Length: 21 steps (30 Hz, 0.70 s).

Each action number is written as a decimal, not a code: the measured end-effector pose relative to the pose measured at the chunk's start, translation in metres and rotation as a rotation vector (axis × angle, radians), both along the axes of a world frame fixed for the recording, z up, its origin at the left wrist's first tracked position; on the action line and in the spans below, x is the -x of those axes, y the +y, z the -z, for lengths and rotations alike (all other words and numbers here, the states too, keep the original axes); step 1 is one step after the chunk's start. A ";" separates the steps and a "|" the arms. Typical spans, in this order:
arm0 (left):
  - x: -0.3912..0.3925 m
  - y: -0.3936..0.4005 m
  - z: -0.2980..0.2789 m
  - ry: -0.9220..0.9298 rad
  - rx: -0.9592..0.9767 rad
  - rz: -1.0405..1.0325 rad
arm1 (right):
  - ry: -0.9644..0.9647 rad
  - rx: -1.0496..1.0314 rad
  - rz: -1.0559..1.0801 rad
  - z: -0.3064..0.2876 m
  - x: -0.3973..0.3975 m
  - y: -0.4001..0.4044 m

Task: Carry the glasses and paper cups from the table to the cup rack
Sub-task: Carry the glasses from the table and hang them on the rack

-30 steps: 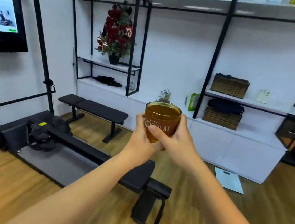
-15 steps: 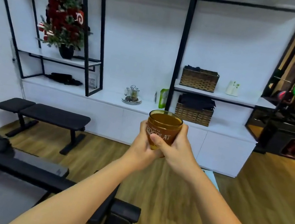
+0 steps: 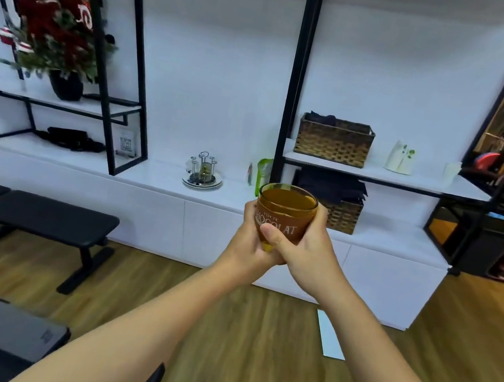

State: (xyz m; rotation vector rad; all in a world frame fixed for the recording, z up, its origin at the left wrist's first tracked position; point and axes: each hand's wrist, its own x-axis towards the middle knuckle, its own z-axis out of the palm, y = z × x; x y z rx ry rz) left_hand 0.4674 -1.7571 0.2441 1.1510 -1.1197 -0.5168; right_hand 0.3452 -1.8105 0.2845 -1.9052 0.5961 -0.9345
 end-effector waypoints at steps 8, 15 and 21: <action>-0.050 -0.164 -0.003 0.042 0.018 -0.111 | 0.048 0.069 -0.075 -0.008 -0.061 -0.174; -0.096 -0.276 -0.008 0.046 -0.033 -0.194 | 0.056 0.036 -0.173 -0.009 -0.114 -0.300; -0.164 -0.325 -0.001 0.028 -0.047 -0.298 | 0.032 -0.007 -0.218 0.003 -0.191 -0.363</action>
